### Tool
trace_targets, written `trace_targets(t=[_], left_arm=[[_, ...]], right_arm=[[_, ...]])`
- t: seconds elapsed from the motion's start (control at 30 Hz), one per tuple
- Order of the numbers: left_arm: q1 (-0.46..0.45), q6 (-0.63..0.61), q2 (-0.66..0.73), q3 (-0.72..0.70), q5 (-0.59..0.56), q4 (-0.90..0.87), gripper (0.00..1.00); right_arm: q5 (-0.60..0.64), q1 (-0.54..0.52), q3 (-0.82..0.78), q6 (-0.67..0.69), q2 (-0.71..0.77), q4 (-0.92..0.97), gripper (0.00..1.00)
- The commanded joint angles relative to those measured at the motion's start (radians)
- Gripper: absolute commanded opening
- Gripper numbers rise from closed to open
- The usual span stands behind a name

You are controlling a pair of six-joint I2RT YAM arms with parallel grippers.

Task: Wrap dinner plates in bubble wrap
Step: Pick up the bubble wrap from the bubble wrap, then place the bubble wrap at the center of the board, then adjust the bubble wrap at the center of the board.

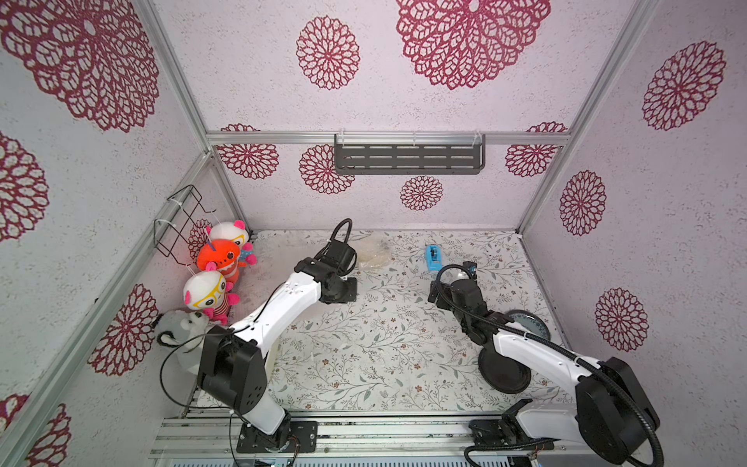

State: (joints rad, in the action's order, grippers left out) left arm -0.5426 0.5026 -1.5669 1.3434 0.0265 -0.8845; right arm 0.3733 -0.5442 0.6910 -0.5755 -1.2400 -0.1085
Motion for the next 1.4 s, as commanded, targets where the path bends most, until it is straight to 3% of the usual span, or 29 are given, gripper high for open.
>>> trace_targets(t=[0.0, 0.13, 0.33, 0.47, 0.57, 0.67, 0.77, 0.87, 0.97, 1.07, 1.3, 1.37], left_arm=[[-0.120, 0.097, -0.046, -0.054, 0.162, 0.075, 0.00], [-0.263, 0.170, -0.218, 0.037, 0.217, 0.193, 0.00], [-0.295, 0.291, -0.557, 0.364, 0.214, 0.306, 0.04], [-0.270, 0.341, -0.608, 0.464, 0.203, 0.427, 0.18], [-0.231, 0.345, -0.584, 0.488, 0.276, 0.484, 0.43], [-0.196, 0.300, -0.474, 0.392, 0.341, 0.578, 0.78], [-0.157, 0.172, -0.318, 0.267, 0.177, 0.503, 0.98], [-0.037, 0.156, -0.228, 0.112, 0.092, 0.469, 0.98], [0.094, 0.150, -0.200, -0.002, 0.070, 0.468, 0.98], [0.184, 0.136, -0.234, -0.028, 0.078, 0.435, 0.98], [0.226, 0.154, -0.246, -0.154, 0.022, 0.433, 0.98], [0.232, 0.152, -0.222, -0.226, 0.002, 0.436, 0.98]], right_arm=[[-0.042, 0.033, -0.040, 0.026, 0.122, 0.064, 0.99], [-0.058, 0.079, -0.113, 0.043, 0.267, 0.130, 0.99], [-0.136, 0.145, -0.174, 0.071, 0.406, 0.208, 0.99], [-0.220, 0.150, -0.208, 0.095, 0.448, 0.237, 0.99], [-0.270, 0.148, -0.212, 0.103, 0.455, 0.298, 0.98], [-0.323, 0.148, -0.203, 0.073, 0.453, 0.358, 0.98], [-0.471, 0.141, -0.209, 0.010, 0.438, 0.310, 0.99], [-0.634, 0.074, -0.265, -0.110, 0.367, 0.079, 0.99], [-0.586, -0.060, -0.257, -0.168, 0.225, -0.080, 0.99], [-0.575, -0.127, -0.201, -0.186, 0.044, -0.142, 0.99], [-0.678, -0.175, -0.102, -0.181, -0.235, -0.177, 0.99], [-0.643, -0.169, -0.074, -0.170, -0.265, -0.094, 0.99]])
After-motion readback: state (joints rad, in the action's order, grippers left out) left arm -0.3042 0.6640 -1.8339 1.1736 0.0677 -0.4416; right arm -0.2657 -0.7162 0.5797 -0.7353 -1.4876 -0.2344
